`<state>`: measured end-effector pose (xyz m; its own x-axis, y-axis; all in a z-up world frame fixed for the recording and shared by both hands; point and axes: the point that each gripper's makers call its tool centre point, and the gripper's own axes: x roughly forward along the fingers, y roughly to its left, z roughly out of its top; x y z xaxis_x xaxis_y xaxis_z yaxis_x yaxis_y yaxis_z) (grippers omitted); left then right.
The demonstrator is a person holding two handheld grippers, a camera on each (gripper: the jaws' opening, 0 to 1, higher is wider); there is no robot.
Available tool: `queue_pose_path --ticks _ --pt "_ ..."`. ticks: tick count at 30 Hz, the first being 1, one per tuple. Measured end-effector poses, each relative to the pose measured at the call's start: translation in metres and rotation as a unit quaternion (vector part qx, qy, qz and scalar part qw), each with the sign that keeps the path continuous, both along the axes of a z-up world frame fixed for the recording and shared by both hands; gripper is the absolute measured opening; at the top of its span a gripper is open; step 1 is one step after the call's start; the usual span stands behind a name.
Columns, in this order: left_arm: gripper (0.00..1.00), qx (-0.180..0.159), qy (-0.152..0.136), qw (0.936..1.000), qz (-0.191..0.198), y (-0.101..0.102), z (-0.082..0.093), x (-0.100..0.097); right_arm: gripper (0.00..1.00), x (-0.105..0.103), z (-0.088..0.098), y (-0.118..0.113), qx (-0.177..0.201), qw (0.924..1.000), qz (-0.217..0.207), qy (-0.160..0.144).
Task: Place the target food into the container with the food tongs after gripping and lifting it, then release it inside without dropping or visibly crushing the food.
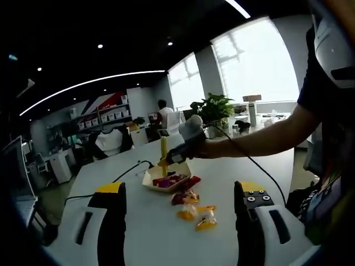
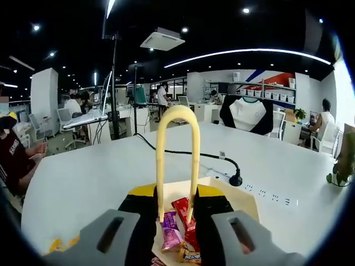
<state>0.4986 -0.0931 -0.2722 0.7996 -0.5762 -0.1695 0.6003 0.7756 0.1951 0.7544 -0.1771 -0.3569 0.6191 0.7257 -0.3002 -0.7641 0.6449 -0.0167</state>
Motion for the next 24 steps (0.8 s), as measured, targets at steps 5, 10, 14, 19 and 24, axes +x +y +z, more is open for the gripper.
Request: queue_pose_path --ticks 5,10,14,19,24 --pt "0.85 -0.002 -0.002 1.0 -0.005 -0.004 0.001 0.0 0.21 -0.015 0.009 -0.003 0.01 0.9999 0.008 -0.001" --pt "0.85 -0.002 -0.002 0.9999 -0.011 -0.008 0.001 0.0 0.21 -0.025 0.017 -0.007 0.018 0.9998 0.009 -0.004" --pt "0.85 -0.002 -0.002 0.9999 -0.014 -0.01 0.001 0.0 0.21 -0.035 0.017 -0.009 0.018 0.9997 0.013 0.004" --pt "0.85 -0.003 -0.001 0.9999 -0.015 -0.011 0.0 -0.001 0.22 -0.05 0.016 -0.015 0.016 0.9997 0.02 0.005" --pt "0.85 -0.005 0.002 0.9998 -0.019 -0.014 -0.002 -0.001 0.22 -0.069 0.016 -0.017 0.021 0.9993 0.03 0.004"
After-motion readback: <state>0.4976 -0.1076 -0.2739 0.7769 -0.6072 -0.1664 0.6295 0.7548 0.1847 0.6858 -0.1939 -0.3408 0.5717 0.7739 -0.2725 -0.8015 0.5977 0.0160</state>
